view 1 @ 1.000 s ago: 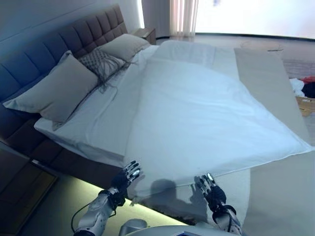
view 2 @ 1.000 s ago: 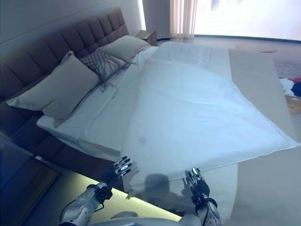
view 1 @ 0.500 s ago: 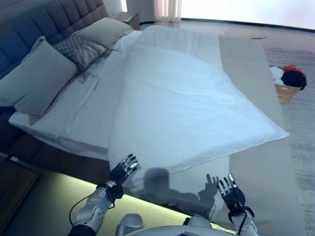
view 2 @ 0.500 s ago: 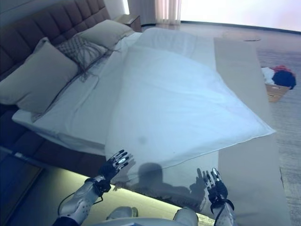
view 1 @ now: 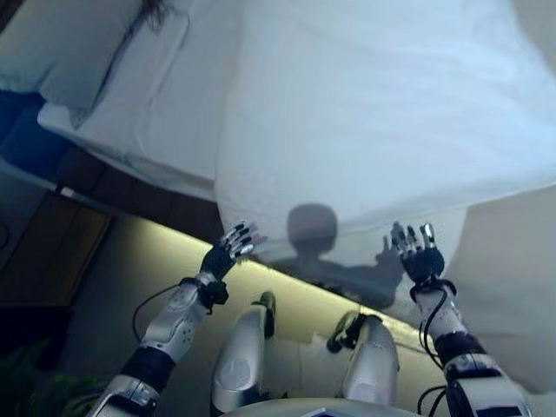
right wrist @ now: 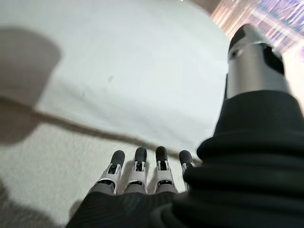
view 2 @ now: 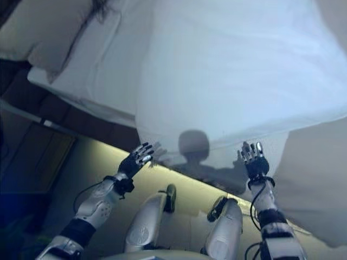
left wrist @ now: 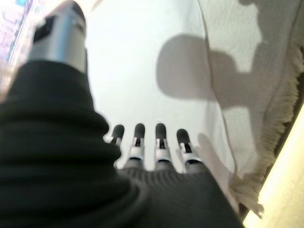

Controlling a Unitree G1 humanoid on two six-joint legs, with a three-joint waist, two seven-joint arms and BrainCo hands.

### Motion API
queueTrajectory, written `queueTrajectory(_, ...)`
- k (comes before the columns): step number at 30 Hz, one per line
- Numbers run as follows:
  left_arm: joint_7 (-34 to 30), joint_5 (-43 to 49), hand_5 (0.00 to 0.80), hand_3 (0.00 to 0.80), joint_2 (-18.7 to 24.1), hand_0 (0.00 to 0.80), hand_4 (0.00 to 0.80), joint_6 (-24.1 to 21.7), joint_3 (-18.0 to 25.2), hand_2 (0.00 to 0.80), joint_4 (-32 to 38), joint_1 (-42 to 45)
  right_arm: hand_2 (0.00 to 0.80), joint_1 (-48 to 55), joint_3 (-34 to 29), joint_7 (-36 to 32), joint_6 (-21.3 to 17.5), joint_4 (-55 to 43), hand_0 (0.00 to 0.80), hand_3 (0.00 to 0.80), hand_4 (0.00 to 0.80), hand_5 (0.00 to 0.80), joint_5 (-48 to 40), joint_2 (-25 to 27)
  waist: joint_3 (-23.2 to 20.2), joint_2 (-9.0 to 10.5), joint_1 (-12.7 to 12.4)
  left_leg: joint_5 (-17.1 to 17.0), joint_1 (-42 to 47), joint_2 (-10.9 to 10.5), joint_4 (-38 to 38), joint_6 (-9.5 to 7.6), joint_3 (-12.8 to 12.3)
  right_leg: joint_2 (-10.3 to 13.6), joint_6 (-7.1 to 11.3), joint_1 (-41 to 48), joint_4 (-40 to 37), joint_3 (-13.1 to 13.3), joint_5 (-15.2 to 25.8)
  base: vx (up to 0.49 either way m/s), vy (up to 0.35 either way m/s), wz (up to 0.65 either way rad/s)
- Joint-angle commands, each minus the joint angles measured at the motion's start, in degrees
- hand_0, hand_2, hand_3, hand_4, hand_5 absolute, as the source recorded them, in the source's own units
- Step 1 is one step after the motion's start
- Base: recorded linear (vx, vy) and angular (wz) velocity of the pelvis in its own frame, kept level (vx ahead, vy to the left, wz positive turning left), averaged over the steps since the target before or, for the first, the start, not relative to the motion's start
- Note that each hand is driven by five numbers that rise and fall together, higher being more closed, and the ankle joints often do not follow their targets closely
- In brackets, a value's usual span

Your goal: Make the bed neatly

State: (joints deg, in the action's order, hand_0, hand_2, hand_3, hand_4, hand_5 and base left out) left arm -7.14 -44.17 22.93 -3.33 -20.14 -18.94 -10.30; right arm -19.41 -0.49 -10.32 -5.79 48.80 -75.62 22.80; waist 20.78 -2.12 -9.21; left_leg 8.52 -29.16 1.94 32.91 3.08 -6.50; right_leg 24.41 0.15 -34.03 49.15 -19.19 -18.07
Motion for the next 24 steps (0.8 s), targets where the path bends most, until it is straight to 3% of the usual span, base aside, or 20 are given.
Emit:
queueTrajectory(1,0.0,-2.5,0.0,0.0,-0.4,0.0,0.0,-4.1,-0.8,0.0,4.0,-1.8,0.0,-3.3,-3.8,-4.0,1.6,0.4,0.0,0.0,0.0,0.0,-5.5,2.0,0.5,-0.59,-2.1,0.8,-3.1,2.8,2.7,-1.01,2.9,6.0,10.1,-3.0,-13.2,5.4,22.7,0.011,0.025,0.13)
queueTrajectory(4,-0.1,-2.4,0.0,0.0,-0.9,0.0,0.0,-4.1,-0.8,0.0,4.4,-0.2,0.0,-3.9,-6.1,-6.0,4.7,1.2,0.0,0.0,0.0,0.0,-9.0,3.6,0.2,-1.43,-1.9,2.7,-3.9,2.6,4.1,-0.58,3.1,6.0,11.06,-4.7,-10.7,6.7,20.7,0.101,0.049,0.09)
queueTrajectory(12,0.4,-3.4,0.0,0.0,-1.6,0.0,0.0,-5.6,-2.1,0.0,3.9,1.6,0.0,-7.3,-11.8,-11.5,12.4,9.8,0.0,0.0,0.0,0.0,-15.0,10.1,-0.2,-3.71,-1.0,1.9,-3.9,2.2,2.4,-0.5,1.7,6.1,11.47,-7.0,-11.2,8.8,20.7,0.03,0.083,-0.01)
queueTrajectory(24,0.1,-6.2,0.0,0.0,-3.4,0.0,0.0,-6.8,-5.8,0.0,3.8,3.4,0.0,-11.5,-15.5,-12.8,20.1,16.7,0.0,0.0,0.0,0.0,-11.8,19.1,-0.7,-7.73,0.2,1.5,-0.6,1.0,0.0,-0.49,-0.2,6.8,11.69,-7.3,-11.8,11.5,20.1,0.072,0.086,-0.02)
